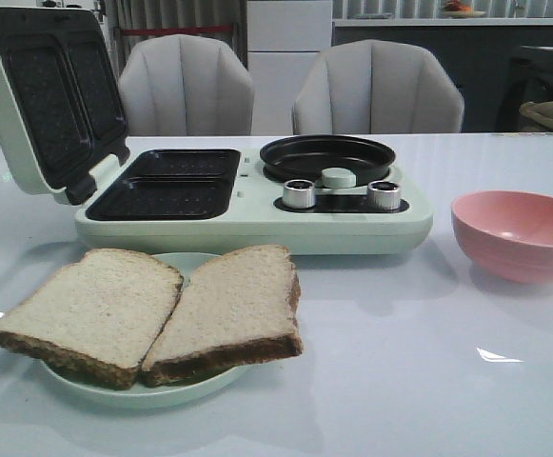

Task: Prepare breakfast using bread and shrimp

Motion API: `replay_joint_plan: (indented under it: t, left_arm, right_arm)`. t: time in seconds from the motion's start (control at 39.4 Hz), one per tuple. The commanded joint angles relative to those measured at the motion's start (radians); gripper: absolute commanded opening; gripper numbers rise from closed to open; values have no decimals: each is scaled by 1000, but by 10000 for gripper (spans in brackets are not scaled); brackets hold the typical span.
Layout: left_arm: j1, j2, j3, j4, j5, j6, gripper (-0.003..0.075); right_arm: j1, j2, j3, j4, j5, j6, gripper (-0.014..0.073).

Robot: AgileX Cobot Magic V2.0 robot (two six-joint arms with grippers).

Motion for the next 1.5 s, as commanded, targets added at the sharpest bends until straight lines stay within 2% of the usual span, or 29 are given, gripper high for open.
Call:
replay_joint_plan:
  t: [0.0, 0.23, 0.33, 0.48, 0.58, 0.68, 0.81, 1.12, 1.19, 1.27, 1.47]
  left_arm:
    - [-19, 23, -24, -13, -55, -3, 114]
    - [-19, 24, -24, -20, 0, -3, 130]
    - [-19, 24, -26, -5, -16, -3, 219]
    - [-19, 24, -26, -6, -11, -3, 444]
    - [-19, 30, -26, 0, 14, 56, 522]
    - [-19, 58, -28, 0, 46, 148, 524]
    - [-41, 100, -34, -4, 73, 200, 524]
    - [-206, 262, -59, 0, 234, 295, 523]
    - [-241, 310, -59, 72, 244, 295, 524]
    - [-293, 350, -59, 217, 244, 258, 524]
    - [-477, 431, -59, 567, 275, 52, 523]
  right_arm:
    - [-2, -22, -17, -9, -79, -4, 157]
    - [-2, -22, -17, -9, -79, -4, 157]
    - [-2, -22, -17, -9, -79, -4, 157]
    - [-2, -22, -17, -9, -79, -4, 157]
    - [-2, -22, -17, -9, -79, -4, 157]
    - [-2, -22, -17, -9, -79, -4, 157]
    - [-2, -22, -17, -9, -79, -4, 157]
    - [-2, -21, -17, -9, -79, -4, 157]
    - [-2, -21, -17, -9, -79, -4, 157]
    - [-2, -21, -17, -9, -79, -4, 157]
    - [-2, -21, -17, -9, -79, -4, 157]
